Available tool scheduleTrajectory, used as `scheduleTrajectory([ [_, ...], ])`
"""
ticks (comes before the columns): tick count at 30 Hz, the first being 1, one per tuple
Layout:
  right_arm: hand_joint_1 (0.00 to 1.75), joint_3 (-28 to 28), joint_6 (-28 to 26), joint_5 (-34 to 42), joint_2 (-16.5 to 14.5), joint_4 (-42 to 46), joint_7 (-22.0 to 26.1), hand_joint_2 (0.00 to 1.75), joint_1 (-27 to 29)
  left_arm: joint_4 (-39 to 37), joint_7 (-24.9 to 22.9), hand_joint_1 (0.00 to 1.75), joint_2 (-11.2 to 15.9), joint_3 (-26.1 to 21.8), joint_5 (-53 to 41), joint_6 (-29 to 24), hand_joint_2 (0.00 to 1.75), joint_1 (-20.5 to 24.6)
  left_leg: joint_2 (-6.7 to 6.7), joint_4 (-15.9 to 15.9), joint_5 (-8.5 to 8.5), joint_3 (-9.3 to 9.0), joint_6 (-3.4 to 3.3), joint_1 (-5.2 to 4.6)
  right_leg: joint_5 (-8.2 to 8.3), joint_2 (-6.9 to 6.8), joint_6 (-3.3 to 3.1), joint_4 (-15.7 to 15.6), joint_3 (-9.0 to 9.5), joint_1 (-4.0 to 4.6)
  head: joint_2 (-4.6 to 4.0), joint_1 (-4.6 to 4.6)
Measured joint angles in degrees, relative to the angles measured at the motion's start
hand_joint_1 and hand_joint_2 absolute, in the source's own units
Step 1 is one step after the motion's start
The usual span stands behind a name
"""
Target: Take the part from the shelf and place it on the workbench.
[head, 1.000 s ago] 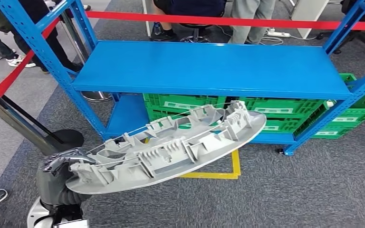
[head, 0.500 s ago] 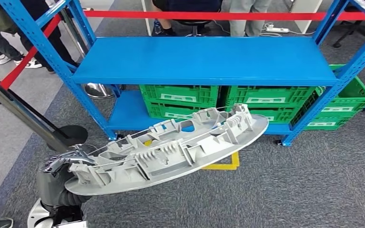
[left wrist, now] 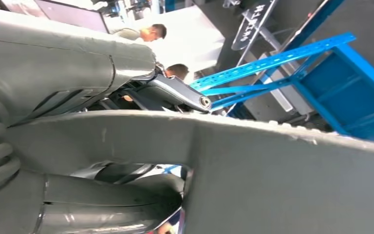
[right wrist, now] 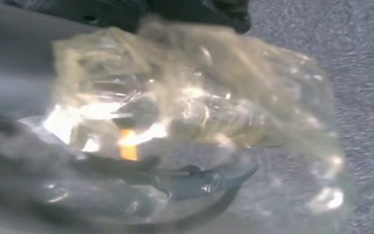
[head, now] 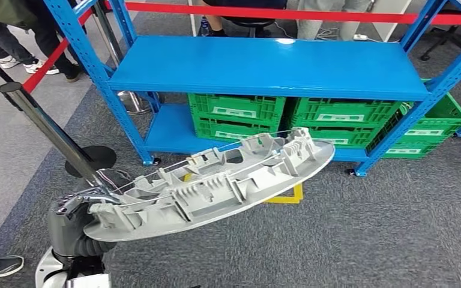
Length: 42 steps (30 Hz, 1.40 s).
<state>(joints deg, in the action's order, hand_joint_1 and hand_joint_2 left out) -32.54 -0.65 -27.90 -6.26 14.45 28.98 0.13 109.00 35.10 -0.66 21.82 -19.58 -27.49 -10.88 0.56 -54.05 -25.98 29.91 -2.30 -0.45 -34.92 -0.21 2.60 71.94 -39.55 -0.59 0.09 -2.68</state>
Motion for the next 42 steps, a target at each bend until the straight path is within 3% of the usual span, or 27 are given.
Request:
scheduleTrajectory([
  [1,0.0,-0.12,-0.03,-0.01,0.03,0.08,0.0,0.0,0.1,-0.12,0.0,1.75,0.0,-0.05,0.16,0.07,1.75,-0.02,0.02,-0.2,0.5,0.86,0.11,0.04,0.52,0.0,0.16,0.92,0.61,-0.05,0.0,0.01],
  [2,0.0,-0.29,-0.1,-0.03,0.07,0.2,0.0,0.0,0.22,-0.23,0.01,1.75,-0.01,-0.09,0.35,0.14,1.75,-0.03,0.02,-0.47,0.94,1.73,0.29,0.13,1.99,0.0,0.29,-0.38,2.3,-0.1,0.0,0.01],
  [4,0.0,-0.72,-0.32,-0.11,0.13,0.6,0.0,0.0,0.38,-0.39,0.03,1.75,-0.04,-0.19,0.82,0.29,1.75,-0.03,-0.02,-1.3,1.55,3.3,0.79,0.24,4.53,0.06,0.62,-7.83,7.92,-0.29,0.0,0.05],
  [5,0.0,-0.93,-0.43,-0.17,0.13,0.8,0.0,0.0,0.4,-0.45,0.04,1.75,-0.06,-0.25,1.0,0.4,1.75,0.01,-0.02,-1.81,1.8,3.96,1.07,0.2,4.72,0.23,0.61,-11.84,10.6,-0.31,0.01,0.02],
  [7,0.0,-1.31,-0.56,-0.33,0.12,1.09,0.0,0.0,0.49,-0.6,0.08,1.75,-0.13,-0.34,1.3,0.73,1.75,0.16,-0.01,-2.5,2.5,4.84,1.61,0.04,3.92,0.54,0.35,-15.8,12.94,-0.21,0.01,0.0],
  [9,0.0,-1.74,-0.63,-0.47,0.09,1.42,0.0,0.0,0.89,-0.8,0.12,1.75,-0.2,-0.38,1.64,1.16,1.75,0.33,-0.09,-2.77,2.95,5.3,2.11,0.08,4.22,0.46,-0.42,-15.87,12.49,-0.22,0.0,0.02],
  [10,0.0,-2.0,-0.66,-0.52,0.07,1.69,-0.01,0.0,1.08,-0.91,0.14,1.75,-0.24,-0.38,1.8,1.37,1.75,0.44,-0.15,-3.28,2.24,5.65,2.41,0.13,4.55,0.34,-0.94,-15.82,12.12,-0.28,0.0,-0.03],
  [12,0.0,-2.6,-0.61,-0.71,0.02,2.5,-0.08,0.0,1.28,-1.14,0.15,1.75,-0.3,-0.36,2.01,1.67,1.75,0.74,-0.26,-7.42,-1.92,7.11,3.05,0.31,5.39,0.06,-2.12,-15.75,11.05,-0.39,0.0,-0.17],
  [14,0.0,-3.17,-0.46,-1.02,0.01,3.39,-0.2,0.0,1.42,-1.43,0.15,1.75,-0.35,-0.3,2.15,1.84,1.75,0.97,-0.28,-15.13,-7.04,9.06,3.42,0.47,6.25,-0.04,-2.73,-15.51,9.67,-0.2,0.0,-0.27],
  [15,0.0,-3.39,-0.39,-1.18,0.01,3.72,-0.27,0.0,1.53,-1.59,0.16,1.75,-0.38,-0.26,2.19,1.88,1.75,1.04,-0.28,-18.27,-8.27,9.5,3.42,0.49,6.68,-0.1,-2.85,-15.36,8.96,-0.06,0.0,-0.28],
  [16,0.0,-3.58,-0.35,-1.29,0.01,4.0,-0.32,0.0,1.65,-1.72,0.16,1.75,-0.39,-0.24,2.21,1.89,1.75,1.1,-0.28,-19.81,-8.25,9.22,3.27,0.48,7.09,-0.14,-2.91,-15.15,8.23,0.1,0.0,-0.28],
  [17,0.0,-3.77,-0.34,-1.36,0.0,4.26,-0.37,0.0,1.76,-1.84,0.16,1.75,-0.41,-0.22,2.22,1.9,1.75,1.17,-0.29,-19.27,-7.15,7.99,2.96,0.42,7.48,-0.16,-2.97,-14.93,7.51,0.29,0.0,-0.29],
  [19,0.0,-4.06,-0.33,-1.39,-0.1,4.72,-0.39,0.0,1.9,-1.98,0.17,1.75,-0.44,-0.17,2.3,1.93,1.75,1.36,-0.32,-12.89,-4.28,3.1,1.7,0.07,8.22,-0.09,-3.03,-14.62,6.38,0.68,0.0,-0.27],
  [21,0.0,-4.22,-0.33,-1.4,-0.28,5.08,-0.39,0.0,1.98,-2.01,0.19,1.75,-0.48,-0.13,2.39,1.98,1.75,1.63,-0.32,-5.07,-3.76,-1.86,0.33,-0.39,9.03,-0.04,-2.74,-14.5,5.67,0.92,0.0,-0.21],
  [23,0.0,-4.36,-0.31,-1.43,-0.39,5.32,-0.42,0.0,2.03,-2.02,0.2,1.75,-0.51,-0.11,2.49,2.01,1.75,1.85,-0.34,-1.75,-4.09,-3.38,-0.19,-0.79,10.02,-0.12,-2.02,-14.59,5.11,0.72,0.0,-0.22],
  [25,0.0,-4.61,-0.24,-1.57,-0.41,5.5,-0.63,0.0,2.16,-2.04,0.2,1.75,-0.53,-0.08,2.71,2.05,1.75,1.96,-0.21,-0.88,-2.96,-2.84,-0.33,-0.78,10.18,-0.1,-1.32,-14.55,4.53,0.49,0.0,-0.24],
  [26,0.0,-4.8,-0.15,-1.74,-0.46,5.68,-0.88,0.0,2.29,-2.08,0.2,1.75,-0.56,-0.05,2.88,2.1,1.75,2.03,-0.09,-0.52,-2.24,-2.42,-0.5,-0.66,9.02,-0.02,-1.04,-13.8,3.98,0.48,0.0,-0.2],
  [29,0.0,-5.76,0.61,-2.92,-0.83,6.83,-2.14,0.0,2.87,-2.33,0.22,1.75,-0.81,0.07,3.34,2.28,1.75,2.26,0.13,-0.34,-0.36,-0.36,-0.79,-0.43,1.39,0.14,-0.26,-5.12,1.22,0.2,0.0,-0.03],
  [30,0.0,-6.18,0.97,-3.48,-0.99,7.39,-2.59,0.0,3.09,-2.44,0.22,1.75,-0.88,0.12,3.39,2.3,1.75,2.29,0.16,-0.51,0.2,0.49,-0.72,-0.42,-0.22,0.14,0.0,-1.58,0.6,0.06,0.0,-0.02],
  [31,0.0,-6.65,1.32,-4.05,-1.17,8.03,-3.02,0.0,3.32,-2.56,0.22,1.75,-0.93,0.17,3.42,2.3,1.75,2.3,0.2,-0.71,0.75,1.37,-0.6,-0.38,-0.42,0.13,0.27,0.71,0.56,-0.06,0.0,-0.03],
  [32,0.0,-7.12,1.64,-4.67,-1.35,8.73,-3.43,0.0,3.58,-2.68,0.22,1.75,-0.95,0.25,3.43,2.31,1.75,2.31,0.23,-0.99,1.27,2.3,-0.41,-0.3,0.72,0.12,0.52,1.14,1.41,-0.2,0.0,-0.02],
  [34,0.0,-8.13,2.33,-5.89,-1.84,10.29,-4.34,0.0,4.05,-2.86,0.22,1.75,-0.99,0.39,3.51,2.32,1.75,2.31,0.24,-1.84,2.21,4.24,0.15,-0.06,3.96,0.12,1.0,-3.76,5.93,-0.6,0.0,-0.01],
  [35,0.0,-8.62,2.61,-6.4,-2.2,11.07,-4.75,0.0,4.21,-2.9,0.22,1.75,-1.0,0.43,3.55,2.33,1.75,2.31,0.21,-2.42,2.59,5.17,0.5,-0.02,4.33,0.17,1.19,-7.99,9.09,-0.68,0.0,0.04],
  [36,0.0,-9.09,2.84,-6.77,-2.56,11.79,-5.08,0.0,4.32,-2.91,0.22,1.75,-1.01,0.46,3.58,2.37,1.75,2.31,0.19,-2.95,2.94,5.85,0.85,-0.04,3.93,0.29,1.01,-11.58,11.59,-0.69,0.01,0.02],
  [38,0.0,-9.83,3.05,-7.21,-3.23,12.9,-5.39,0.0,4.57,-2.93,0.22,1.75,-1.02,0.49,3.6,2.44,1.75,2.33,0.18,-3.56,3.71,6.53,1.44,-0.15,2.6,0.48,0.22,-15.08,13.38,-0.45,0.01,-0.01],
  [40,0.0,-10.38,3.13,-7.41,-3.74,13.6,-5.49,0.0,4.96,-2.96,0.22,1.75,-1.02,0.54,3.64,2.46,1.75,2.34,0.12,-3.77,4.04,6.77,2.02,-0.03,3.09,0.3,-1.05,-15.06,12.29,-0.45,0.01,-0.01],
  [42,0.0,-10.82,3.17,-7.47,-4.06,14.2,-5.54,0.0,5.2,-3.0,0.22,1.75,-0.98,0.55,3.73,2.46,1.75,2.29,-0.05,-5.98,0.63,7.49,2.75,0.18,4.22,-0.01,-2.25,-15.05,11.19,-0.56,0.0,-0.19],
])
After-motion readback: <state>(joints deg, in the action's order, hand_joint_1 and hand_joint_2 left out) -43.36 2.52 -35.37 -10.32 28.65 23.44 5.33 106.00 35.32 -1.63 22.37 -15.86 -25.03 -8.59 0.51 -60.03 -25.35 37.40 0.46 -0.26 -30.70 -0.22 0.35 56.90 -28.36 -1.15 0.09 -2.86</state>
